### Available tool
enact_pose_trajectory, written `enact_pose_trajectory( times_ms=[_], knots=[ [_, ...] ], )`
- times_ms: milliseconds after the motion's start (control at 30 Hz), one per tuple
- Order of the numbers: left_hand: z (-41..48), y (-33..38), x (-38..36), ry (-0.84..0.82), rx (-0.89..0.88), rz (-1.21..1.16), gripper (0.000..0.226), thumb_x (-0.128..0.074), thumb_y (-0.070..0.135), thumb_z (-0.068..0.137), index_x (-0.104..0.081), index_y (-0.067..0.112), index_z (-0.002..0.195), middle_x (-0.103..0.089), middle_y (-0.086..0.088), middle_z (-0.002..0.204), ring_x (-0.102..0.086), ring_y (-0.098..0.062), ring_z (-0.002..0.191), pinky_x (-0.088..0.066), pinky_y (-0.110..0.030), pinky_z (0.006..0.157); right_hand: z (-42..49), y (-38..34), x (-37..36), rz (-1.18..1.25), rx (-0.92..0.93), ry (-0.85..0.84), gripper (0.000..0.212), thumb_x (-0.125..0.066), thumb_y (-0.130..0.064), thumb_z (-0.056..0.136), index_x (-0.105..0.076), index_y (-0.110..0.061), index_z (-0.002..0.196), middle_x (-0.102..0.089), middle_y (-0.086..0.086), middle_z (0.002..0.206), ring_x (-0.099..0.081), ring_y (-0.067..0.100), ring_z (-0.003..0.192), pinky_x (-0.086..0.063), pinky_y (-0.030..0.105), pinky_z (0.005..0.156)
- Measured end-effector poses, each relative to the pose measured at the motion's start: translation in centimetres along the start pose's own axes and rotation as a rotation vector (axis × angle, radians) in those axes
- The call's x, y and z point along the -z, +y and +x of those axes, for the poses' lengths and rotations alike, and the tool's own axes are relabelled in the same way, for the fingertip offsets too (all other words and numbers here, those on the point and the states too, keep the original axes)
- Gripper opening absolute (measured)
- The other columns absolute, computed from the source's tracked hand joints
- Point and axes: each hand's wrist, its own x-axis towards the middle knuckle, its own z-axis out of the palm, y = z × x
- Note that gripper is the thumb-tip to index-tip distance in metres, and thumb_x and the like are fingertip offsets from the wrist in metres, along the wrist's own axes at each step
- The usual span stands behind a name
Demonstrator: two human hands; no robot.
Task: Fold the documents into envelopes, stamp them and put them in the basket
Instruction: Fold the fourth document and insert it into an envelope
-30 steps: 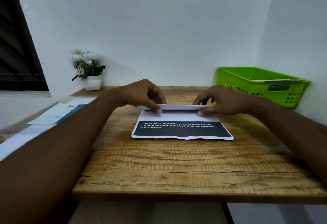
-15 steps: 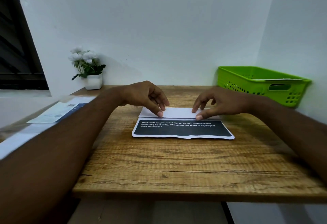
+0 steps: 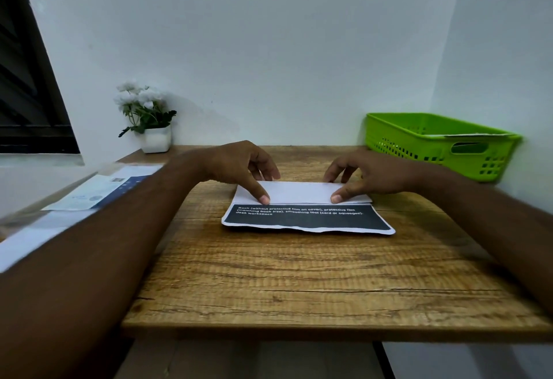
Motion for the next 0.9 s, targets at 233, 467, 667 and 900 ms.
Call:
enact_pose_trajectory(
  times_ms=[233,467,667,900],
  knots=[
    [-0.1,0.4,0.0,0.047,-0.014,0.035,0.064,-0.088,0.033,0.059,-0.063,0.027,0.118,-0.061,0.011,0.101,-0.055,-0.006,0.095,-0.041,-0.018,0.074,0.0,0.2,0.0,0.028,-0.023,0.013,0.070,-0.077,-0.054,0.060,-0.060,-0.028,0.123,-0.062,-0.009,0.119,-0.057,0.007,0.114,-0.044,0.022,0.096],
    [-0.1,0.3,0.0,0.131,-0.046,0.042,0.052,-0.092,0.026,0.057,-0.067,0.023,0.102,-0.069,0.010,0.098,-0.064,-0.004,0.088,-0.051,-0.021,0.076,0.0,-0.2,0.0,0.040,0.001,0.212,0.077,-0.090,-0.032,0.063,-0.051,-0.031,0.130,-0.061,-0.005,0.108,-0.056,0.012,0.103,-0.041,0.016,0.081],
    [-0.1,0.1,0.4,0.275,-0.056,0.067,0.038,-0.090,0.022,0.062,-0.065,0.019,0.091,-0.066,-0.001,0.090,-0.066,-0.026,0.080,-0.054,-0.049,0.053,-0.1,-0.3,0.2,0.043,0.042,0.340,0.065,-0.088,-0.035,0.065,-0.054,-0.043,0.119,-0.063,-0.014,0.097,-0.061,0.006,0.096,-0.050,0.041,0.090],
    [0.2,0.1,1.2,0.365,-0.143,0.278,0.025,-0.086,0.024,0.066,-0.065,0.015,0.077,-0.062,0.007,0.073,-0.055,-0.004,0.064,-0.038,-0.015,0.055,0.0,0.2,0.2,0.025,0.084,0.423,0.035,-0.082,-0.029,0.073,-0.064,-0.039,0.102,-0.063,-0.010,0.084,-0.060,0.013,0.083,-0.051,0.045,0.079]
  ],
)
